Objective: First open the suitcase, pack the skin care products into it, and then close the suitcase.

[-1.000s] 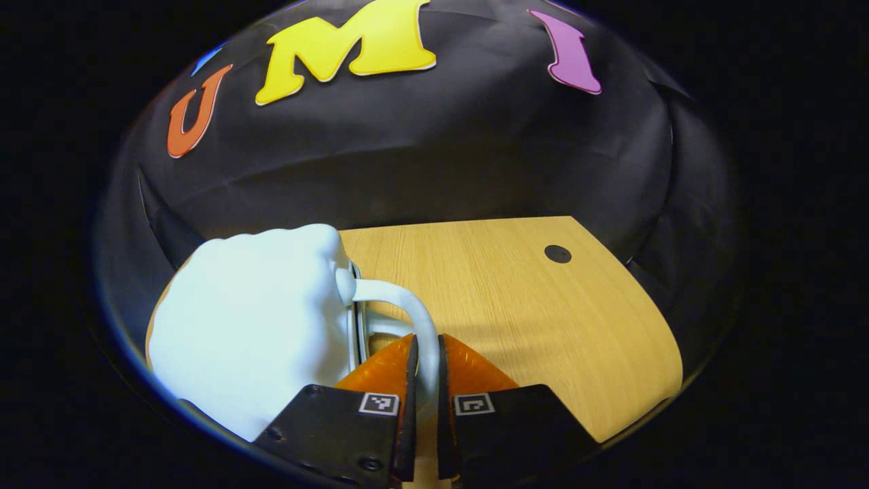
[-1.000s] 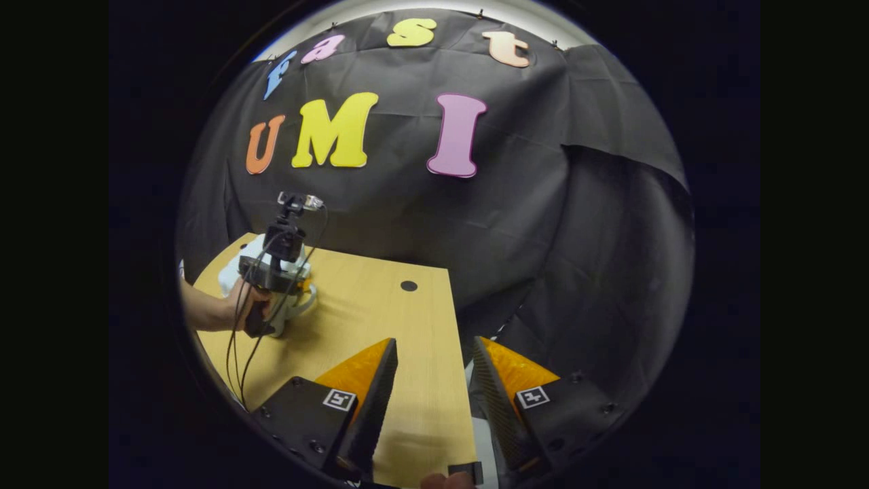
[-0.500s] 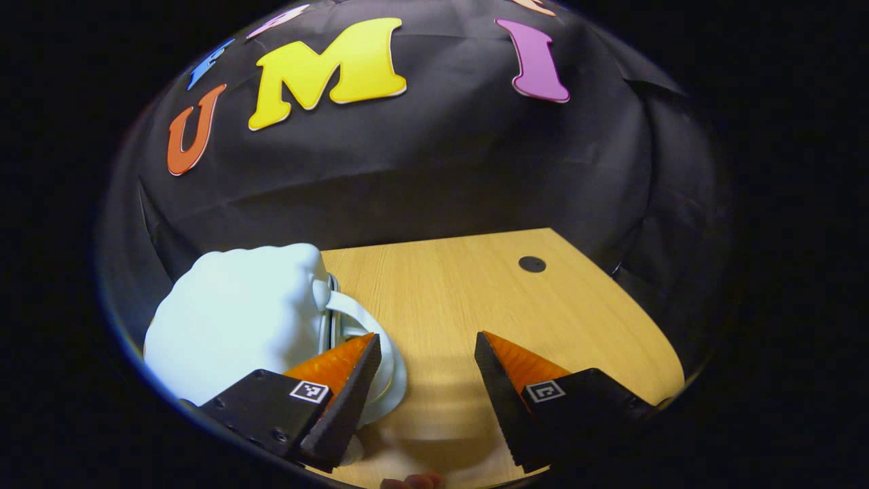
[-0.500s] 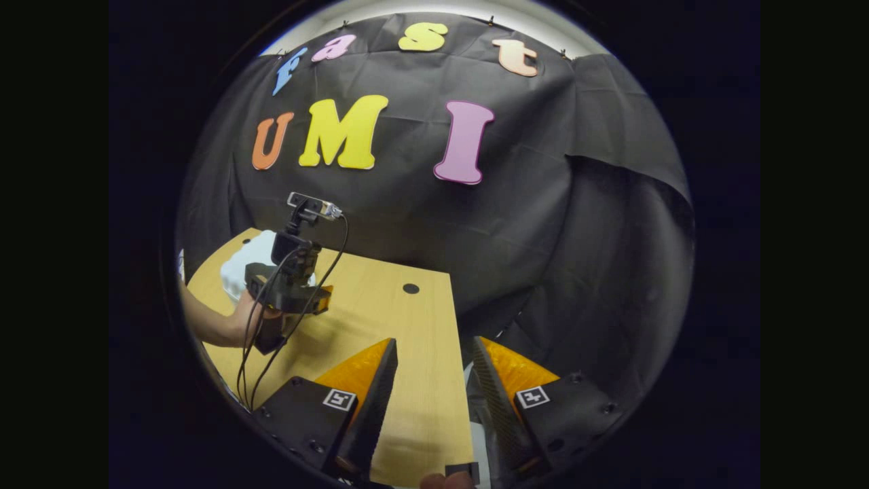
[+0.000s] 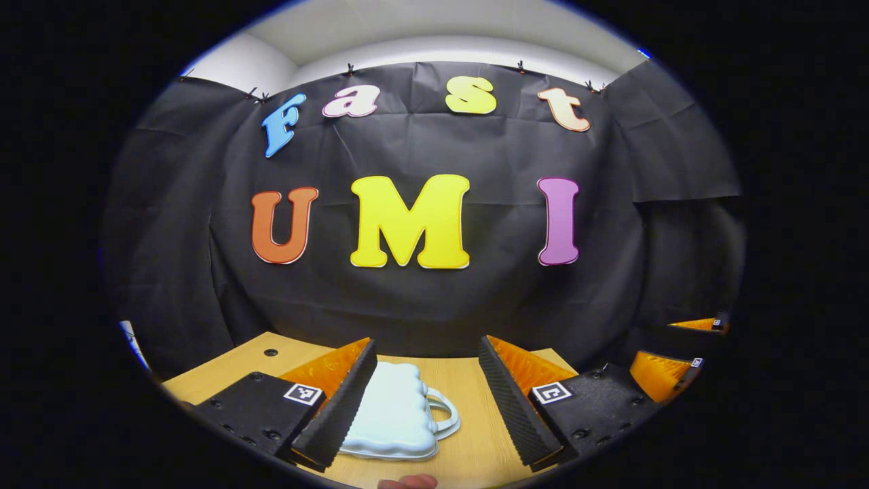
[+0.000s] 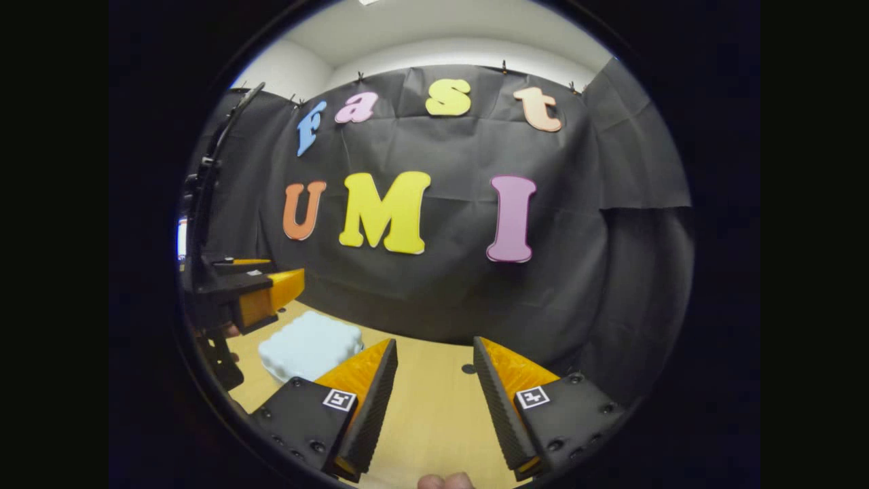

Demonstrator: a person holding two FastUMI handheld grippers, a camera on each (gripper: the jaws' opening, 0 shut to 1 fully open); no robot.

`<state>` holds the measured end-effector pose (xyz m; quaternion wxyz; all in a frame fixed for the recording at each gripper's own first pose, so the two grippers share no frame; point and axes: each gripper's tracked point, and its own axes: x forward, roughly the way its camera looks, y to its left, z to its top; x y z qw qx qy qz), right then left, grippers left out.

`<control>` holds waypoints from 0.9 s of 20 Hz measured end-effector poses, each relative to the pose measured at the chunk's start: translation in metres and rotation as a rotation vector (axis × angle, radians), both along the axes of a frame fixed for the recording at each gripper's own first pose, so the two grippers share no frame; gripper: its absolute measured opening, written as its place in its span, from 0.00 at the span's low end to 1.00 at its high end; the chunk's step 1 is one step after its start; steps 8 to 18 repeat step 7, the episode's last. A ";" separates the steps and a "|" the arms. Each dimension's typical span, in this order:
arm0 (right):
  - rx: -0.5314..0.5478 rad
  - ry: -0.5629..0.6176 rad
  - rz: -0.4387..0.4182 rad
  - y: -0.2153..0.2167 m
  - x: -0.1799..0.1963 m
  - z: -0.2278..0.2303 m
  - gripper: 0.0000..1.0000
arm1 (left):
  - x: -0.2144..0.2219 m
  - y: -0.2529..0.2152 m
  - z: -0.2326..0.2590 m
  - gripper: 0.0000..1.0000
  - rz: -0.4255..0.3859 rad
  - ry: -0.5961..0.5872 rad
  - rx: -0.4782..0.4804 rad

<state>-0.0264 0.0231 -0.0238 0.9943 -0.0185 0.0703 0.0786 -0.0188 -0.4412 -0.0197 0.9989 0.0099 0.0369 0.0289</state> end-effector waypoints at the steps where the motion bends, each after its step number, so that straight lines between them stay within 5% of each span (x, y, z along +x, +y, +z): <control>1: 0.006 -0.018 -0.004 0.004 0.000 0.006 0.68 | -0.010 0.006 0.002 0.96 0.012 -0.004 -0.001; 18: 0.005 -0.055 -0.023 0.016 -0.003 0.018 0.68 | -0.028 0.017 0.004 0.96 0.022 -0.009 0.007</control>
